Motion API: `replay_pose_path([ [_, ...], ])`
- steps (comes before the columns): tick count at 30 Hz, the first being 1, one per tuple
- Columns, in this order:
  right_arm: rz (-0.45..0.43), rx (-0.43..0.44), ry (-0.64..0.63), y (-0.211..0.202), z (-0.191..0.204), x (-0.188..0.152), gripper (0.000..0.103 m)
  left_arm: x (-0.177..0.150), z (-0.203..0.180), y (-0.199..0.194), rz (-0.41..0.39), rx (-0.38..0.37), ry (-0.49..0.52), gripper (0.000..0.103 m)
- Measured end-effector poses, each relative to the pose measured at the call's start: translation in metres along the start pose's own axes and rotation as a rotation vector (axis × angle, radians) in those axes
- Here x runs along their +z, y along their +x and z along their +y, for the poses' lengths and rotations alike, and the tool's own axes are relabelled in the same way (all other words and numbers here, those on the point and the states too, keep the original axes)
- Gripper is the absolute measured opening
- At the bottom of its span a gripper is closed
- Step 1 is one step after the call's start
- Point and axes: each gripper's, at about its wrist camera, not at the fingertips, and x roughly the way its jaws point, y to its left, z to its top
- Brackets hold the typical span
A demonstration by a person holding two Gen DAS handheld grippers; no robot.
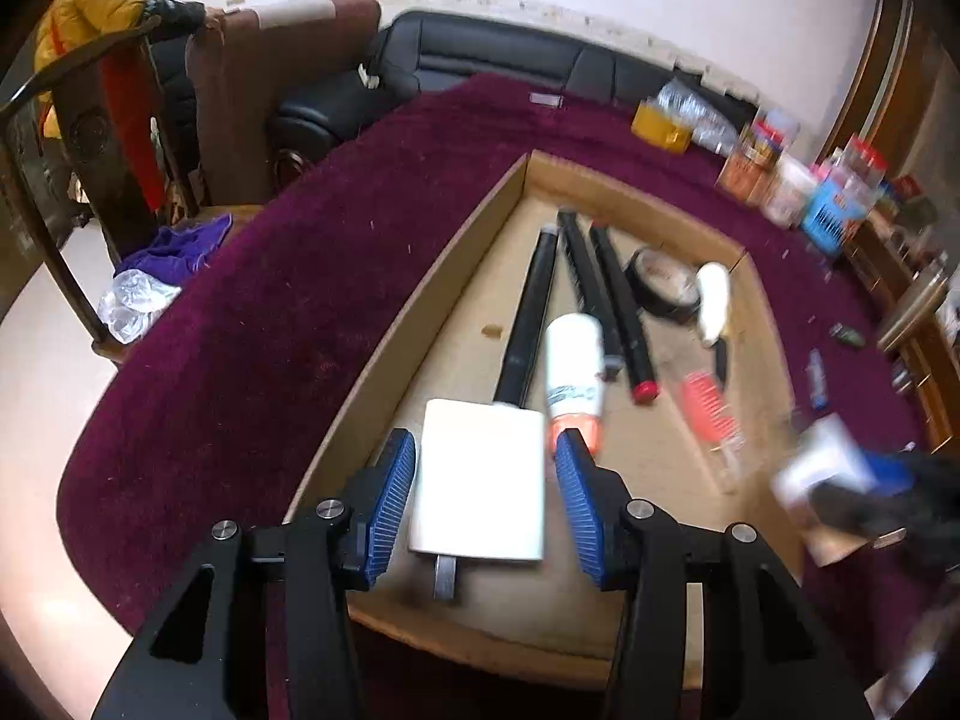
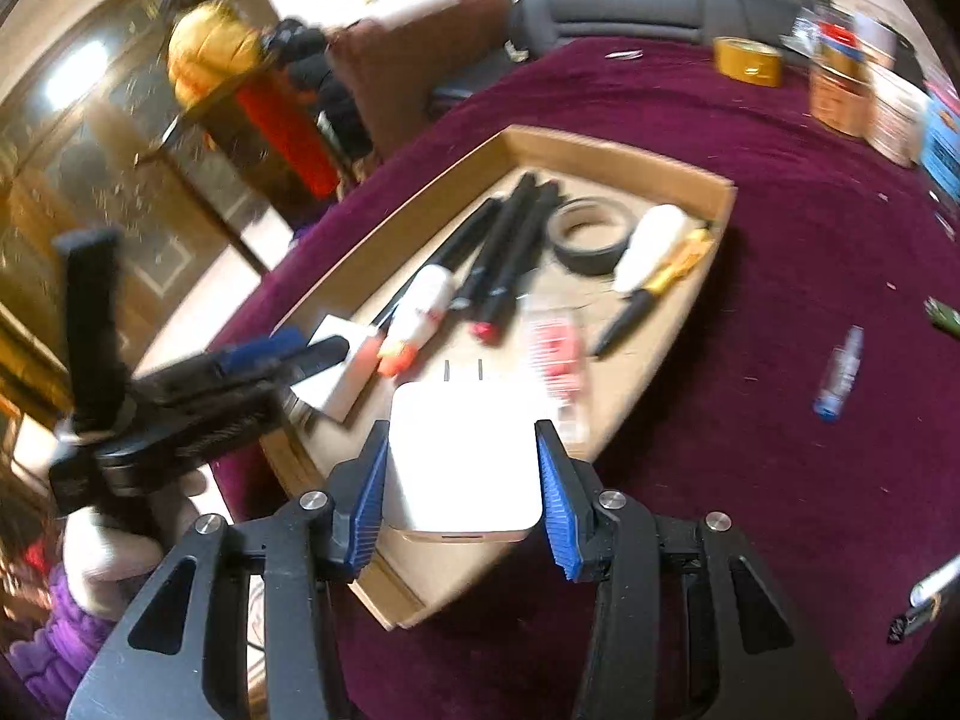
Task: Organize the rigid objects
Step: 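Open both tools to drop the chargers into the box and withdraw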
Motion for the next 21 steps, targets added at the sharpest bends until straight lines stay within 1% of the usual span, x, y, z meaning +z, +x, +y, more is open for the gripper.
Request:
replay_pose_path([
  [3, 0.034, -0.007, -0.036, 0.019, 0.015, 0.002, 0.044, -0.002, 0.005, -0.020, -0.056, -0.019, -0.018, 0.045],
  [5, 0.049, -0.027, -0.066, 0.031, 0.024, 0.002, 0.044, -0.004, 0.009, -0.035, -0.095, -0.023, -0.034, 0.051],
  [7, 0.064, -0.050, -0.092, 0.044, 0.032, 0.002, 0.044, -0.007, 0.013, -0.047, -0.130, -0.015, -0.042, 0.054],
  [9, 0.072, -0.071, -0.110, 0.051, 0.034, 0.001, 0.044, -0.008, 0.016, -0.056, -0.154, -0.003, -0.043, 0.055],
  [12, 0.063, -0.105, -0.131, 0.057, 0.038, -0.001, 0.044, -0.010, 0.020, -0.065, -0.181, 0.016, -0.045, 0.056],
  [13, 0.058, -0.112, -0.132, 0.057, 0.038, -0.002, 0.045, -0.010, 0.022, -0.067, -0.189, 0.020, -0.049, 0.057],
  [14, 0.054, -0.116, -0.130, 0.057, 0.038, -0.002, 0.045, -0.011, 0.023, -0.069, -0.195, 0.023, -0.052, 0.060],
  [16, 0.036, -0.108, -0.122, 0.051, 0.038, -0.002, 0.045, -0.013, 0.025, -0.074, -0.209, 0.022, -0.060, 0.062],
  [19, -0.020, -0.113, -0.130, 0.030, 0.039, -0.002, 0.046, -0.015, 0.024, -0.078, -0.226, 0.026, -0.062, 0.062],
  [21, -0.069, -0.139, -0.145, 0.013, 0.040, -0.005, 0.050, -0.015, 0.021, -0.079, -0.232, 0.032, -0.064, 0.062],
])
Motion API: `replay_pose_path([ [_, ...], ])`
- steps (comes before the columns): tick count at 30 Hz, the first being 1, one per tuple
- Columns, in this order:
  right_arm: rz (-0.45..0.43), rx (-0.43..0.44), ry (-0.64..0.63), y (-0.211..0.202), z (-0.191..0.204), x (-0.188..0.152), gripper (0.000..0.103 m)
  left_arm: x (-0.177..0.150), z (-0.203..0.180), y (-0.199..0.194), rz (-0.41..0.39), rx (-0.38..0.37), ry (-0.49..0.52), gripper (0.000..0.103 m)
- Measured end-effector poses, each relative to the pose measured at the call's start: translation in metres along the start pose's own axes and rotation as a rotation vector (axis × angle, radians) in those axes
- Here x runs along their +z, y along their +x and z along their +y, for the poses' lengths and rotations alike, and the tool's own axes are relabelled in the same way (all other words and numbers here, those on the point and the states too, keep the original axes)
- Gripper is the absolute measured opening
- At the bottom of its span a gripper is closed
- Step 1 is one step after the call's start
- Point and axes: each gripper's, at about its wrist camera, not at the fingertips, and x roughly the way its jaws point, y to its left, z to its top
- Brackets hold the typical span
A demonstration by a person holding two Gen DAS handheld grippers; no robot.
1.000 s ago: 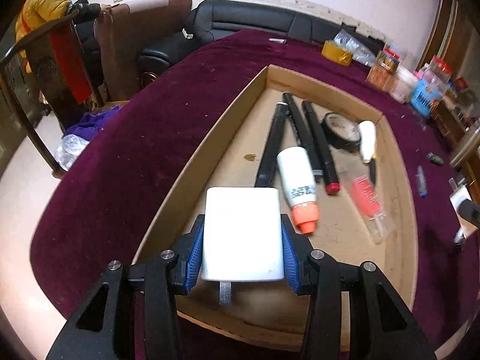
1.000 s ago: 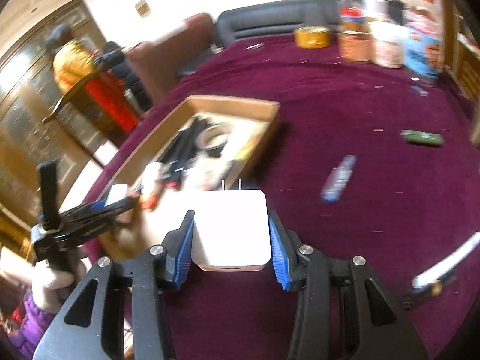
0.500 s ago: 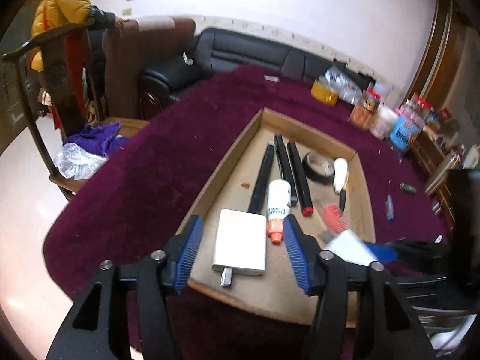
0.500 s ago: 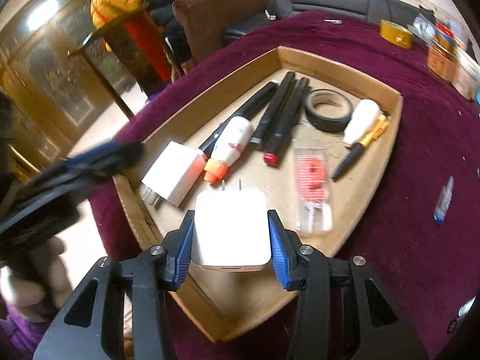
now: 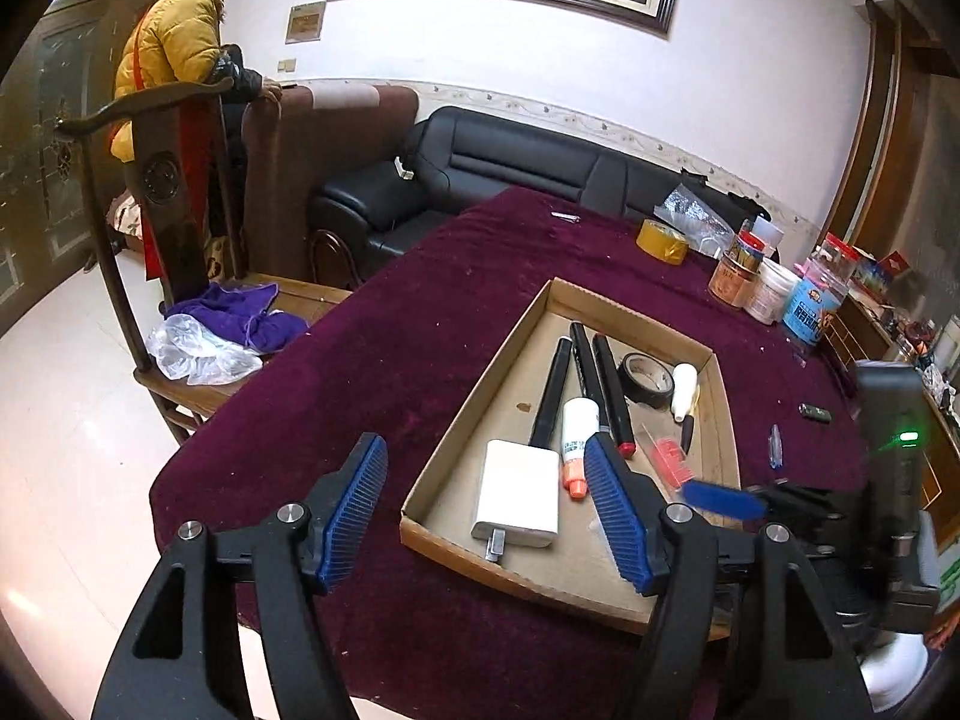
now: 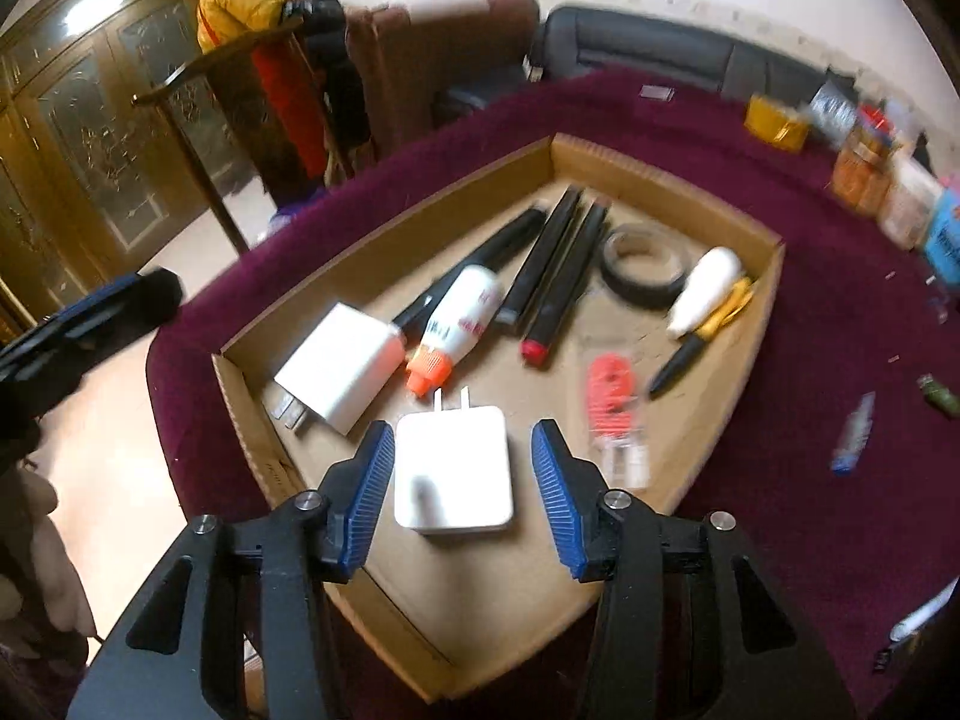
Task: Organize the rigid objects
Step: 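Open both tools to drop the chargers into the box and withdraw, then move both open tools back toward the loose items on the carpet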
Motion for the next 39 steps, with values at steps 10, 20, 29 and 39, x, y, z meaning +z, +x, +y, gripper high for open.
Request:
replay_pose_path([
  [10, -0.161, -0.284, 0.028, -0.066, -0.030, -0.034, 0.061, -0.008, -0.042, -0.021, -0.062, 0.021, 0.087, 0.067],
  [20, -0.182, -0.471, 0.123, -0.093, -0.079, -0.063, 0.061, -0.023, -0.103, -0.037, -0.086, 0.000, 0.225, 0.069],
  [29, -0.222, -0.514, 0.132, -0.108, -0.088, -0.072, 0.061, -0.030, -0.126, -0.043, -0.074, -0.014, 0.268, 0.069],
  [39, -0.234, -0.517, 0.149, -0.116, -0.094, -0.080, 0.061, -0.036, -0.145, -0.045, -0.066, -0.026, 0.306, 0.069],
])
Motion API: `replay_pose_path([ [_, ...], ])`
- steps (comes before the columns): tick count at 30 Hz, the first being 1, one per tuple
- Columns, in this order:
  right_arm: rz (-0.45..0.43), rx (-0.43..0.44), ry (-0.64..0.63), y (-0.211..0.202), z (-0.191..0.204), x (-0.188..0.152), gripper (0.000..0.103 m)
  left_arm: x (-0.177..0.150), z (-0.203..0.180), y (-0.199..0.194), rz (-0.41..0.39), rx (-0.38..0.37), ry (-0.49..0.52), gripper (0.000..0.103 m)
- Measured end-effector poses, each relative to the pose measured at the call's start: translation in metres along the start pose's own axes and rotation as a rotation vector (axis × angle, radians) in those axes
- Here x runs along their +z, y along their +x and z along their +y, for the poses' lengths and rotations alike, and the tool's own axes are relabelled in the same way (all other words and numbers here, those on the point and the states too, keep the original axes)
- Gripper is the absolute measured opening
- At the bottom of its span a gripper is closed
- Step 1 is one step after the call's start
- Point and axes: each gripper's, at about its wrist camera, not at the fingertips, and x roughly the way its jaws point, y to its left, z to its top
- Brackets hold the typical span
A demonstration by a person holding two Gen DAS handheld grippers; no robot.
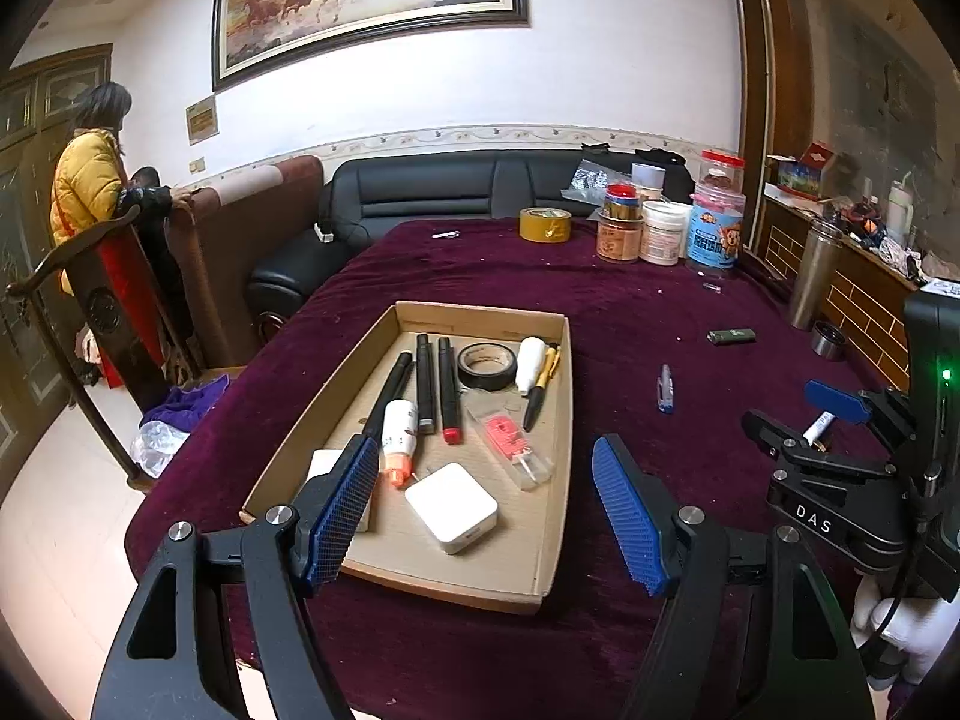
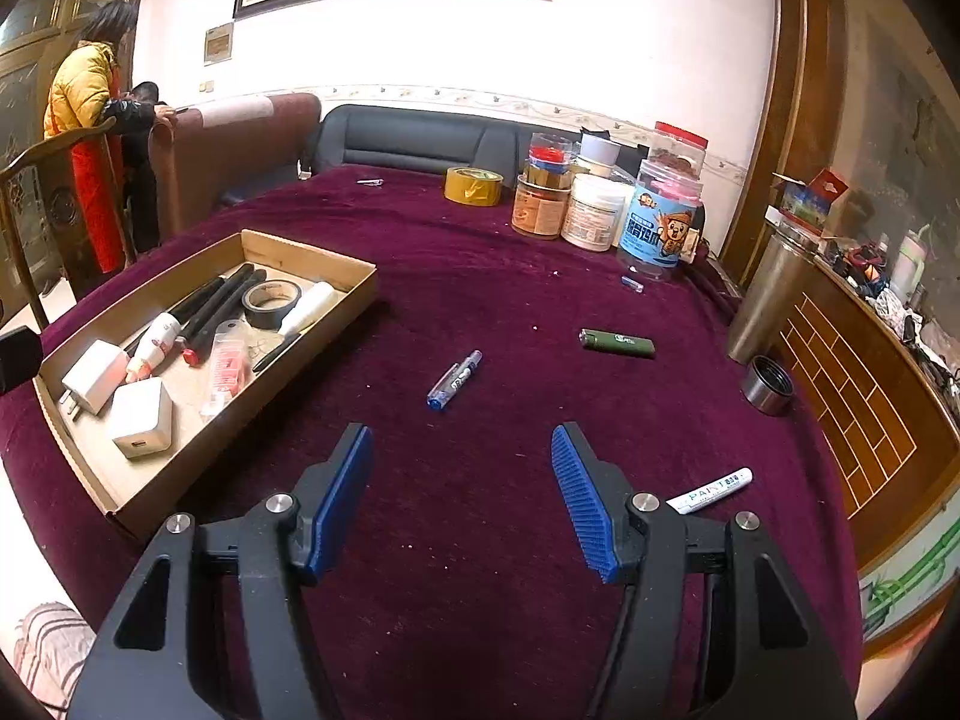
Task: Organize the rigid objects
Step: 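Move both open tools back toward the loose items on the carpet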
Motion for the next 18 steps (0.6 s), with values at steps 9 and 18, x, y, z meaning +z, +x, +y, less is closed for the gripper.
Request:
replay_pose_path([
  [9, 0.009, -0.002, 0.009, 0.002, -0.004, -0.001, 0.061, -0.001, -0.008, 0.002, 0.010, -0.010, 0.013, 0.069],
  [18, 0.027, -0.001, 0.011, 0.008, -0.004, -0.003, 0.061, -0.002, -0.016, 0.007, 0.027, -0.027, 0.016, 0.069],
])
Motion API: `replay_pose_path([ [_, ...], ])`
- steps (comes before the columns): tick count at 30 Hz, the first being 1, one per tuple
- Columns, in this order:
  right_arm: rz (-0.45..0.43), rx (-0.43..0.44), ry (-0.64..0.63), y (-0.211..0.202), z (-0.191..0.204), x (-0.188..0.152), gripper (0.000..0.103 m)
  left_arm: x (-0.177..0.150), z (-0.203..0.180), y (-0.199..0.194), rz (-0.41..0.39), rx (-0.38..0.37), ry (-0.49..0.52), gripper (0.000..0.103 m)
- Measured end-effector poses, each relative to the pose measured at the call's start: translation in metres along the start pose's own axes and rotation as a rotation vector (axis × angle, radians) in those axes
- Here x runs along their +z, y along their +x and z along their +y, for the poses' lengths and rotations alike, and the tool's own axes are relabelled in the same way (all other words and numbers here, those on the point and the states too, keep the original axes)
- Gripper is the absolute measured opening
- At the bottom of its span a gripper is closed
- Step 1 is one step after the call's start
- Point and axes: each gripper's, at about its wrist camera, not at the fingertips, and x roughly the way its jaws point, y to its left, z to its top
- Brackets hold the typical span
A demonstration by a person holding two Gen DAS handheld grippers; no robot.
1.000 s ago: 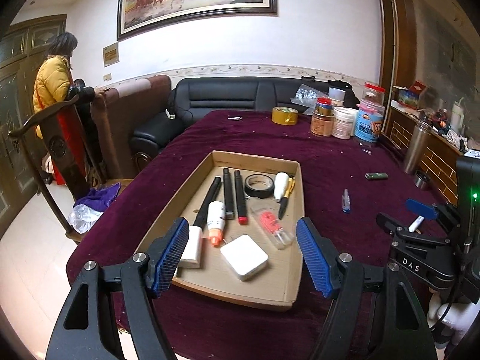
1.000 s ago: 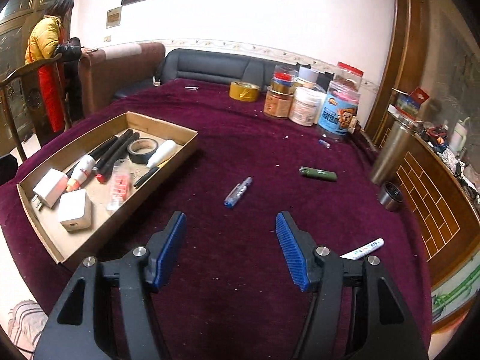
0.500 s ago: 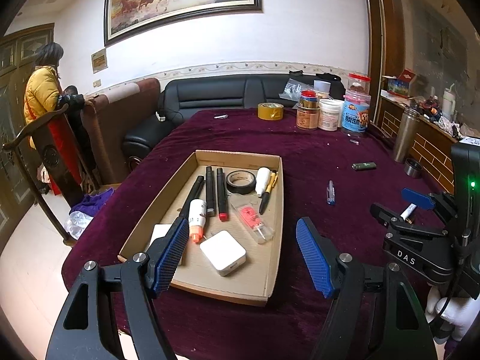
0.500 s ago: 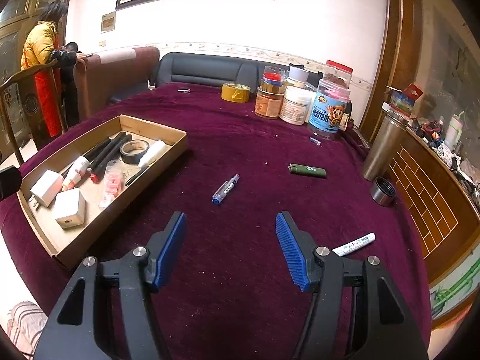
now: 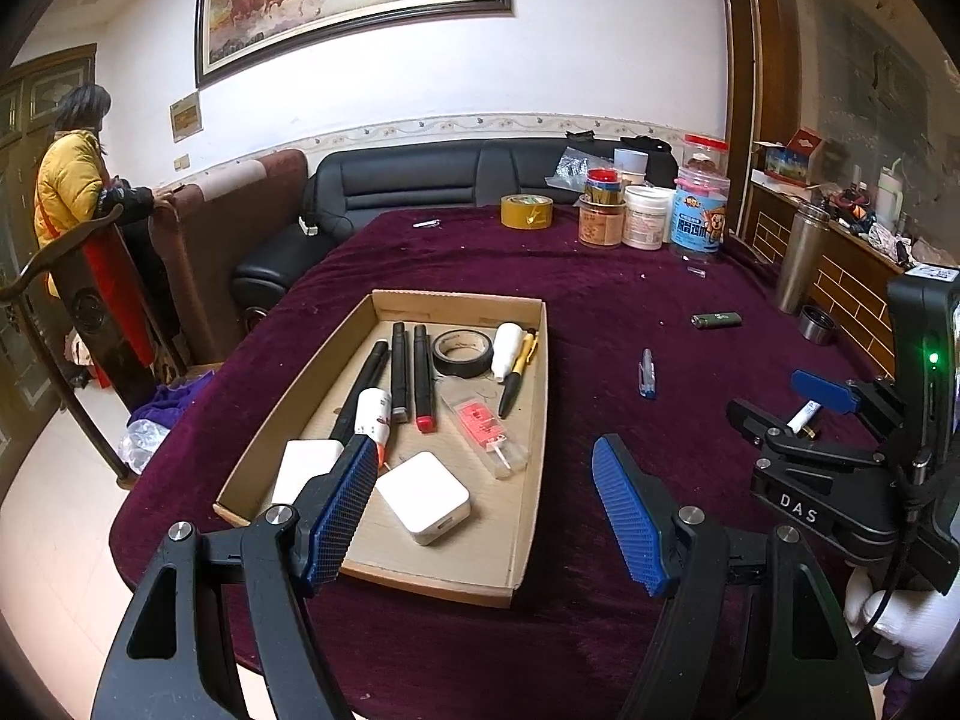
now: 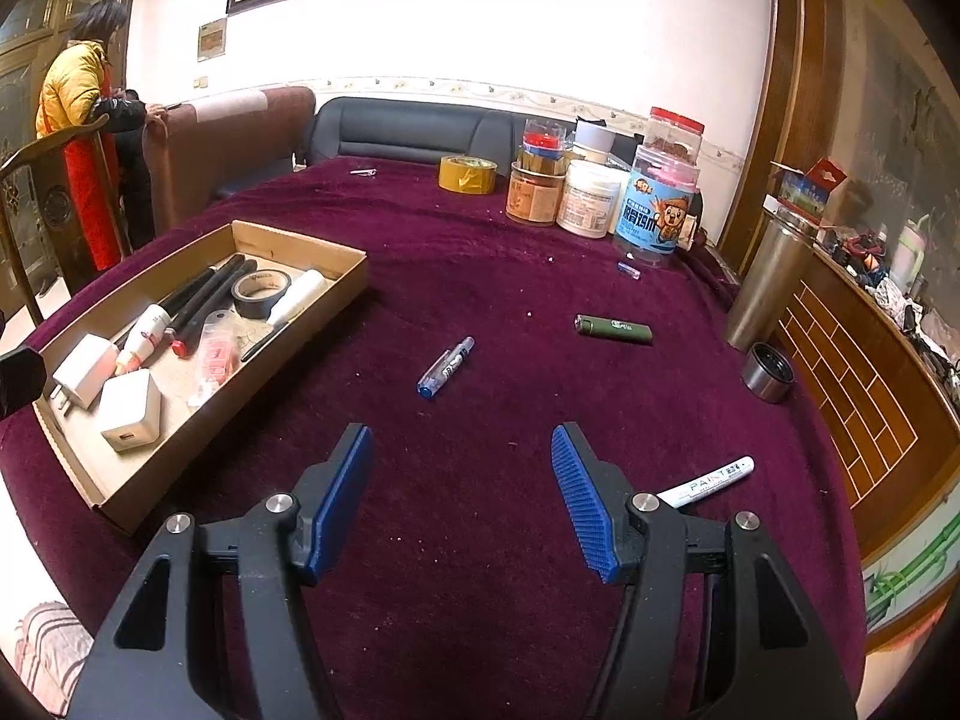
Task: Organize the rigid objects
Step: 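Move both open tools back toward the loose items on the carpet, then grasp the green cylinder with right tool while left tool grasps the blue-capped pen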
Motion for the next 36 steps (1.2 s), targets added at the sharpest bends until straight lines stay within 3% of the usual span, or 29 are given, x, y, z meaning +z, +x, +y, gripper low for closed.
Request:
replay_pose_path([
  [6, 0.054, 0.007, 0.010, 0.014, -0.014, 0.001, 0.061, 0.012, -0.026, 0.009, 0.013, -0.101, 0.029, 0.069],
  [10, 0.123, 0.008, 0.130, 0.030, -0.072, 0.006, 0.061, 0.016, -0.058, 0.024, 0.034, -0.195, 0.093, 0.069],
  [13, 0.189, 0.033, 0.289, 0.050, -0.135, 0.008, 0.061, 0.016, -0.081, 0.045, 0.068, -0.256, 0.132, 0.069],
  [17, 0.248, 0.025, 0.385, 0.077, -0.179, 0.016, 0.061, 0.017, -0.103, 0.082, 0.134, -0.318, 0.142, 0.069],
  [22, 0.300, 0.085, 0.459, 0.121, -0.192, 0.033, 0.061, 0.016, -0.104, 0.129, 0.221, -0.336, 0.075, 0.068],
  [28, 0.362, 0.162, 0.579, 0.176, -0.193, 0.058, 0.061, 0.007, -0.093, 0.158, 0.301, -0.350, -0.002, 0.068],
  [31, 0.399, 0.154, 0.633, 0.203, -0.196, 0.068, 0.061, 0.007, -0.085, 0.163, 0.311, -0.382, -0.064, 0.068],
  [36, 0.439, 0.118, 0.686, 0.231, -0.192, 0.079, 0.062, 0.004, -0.083, 0.159, 0.307, -0.403, -0.073, 0.071],
])
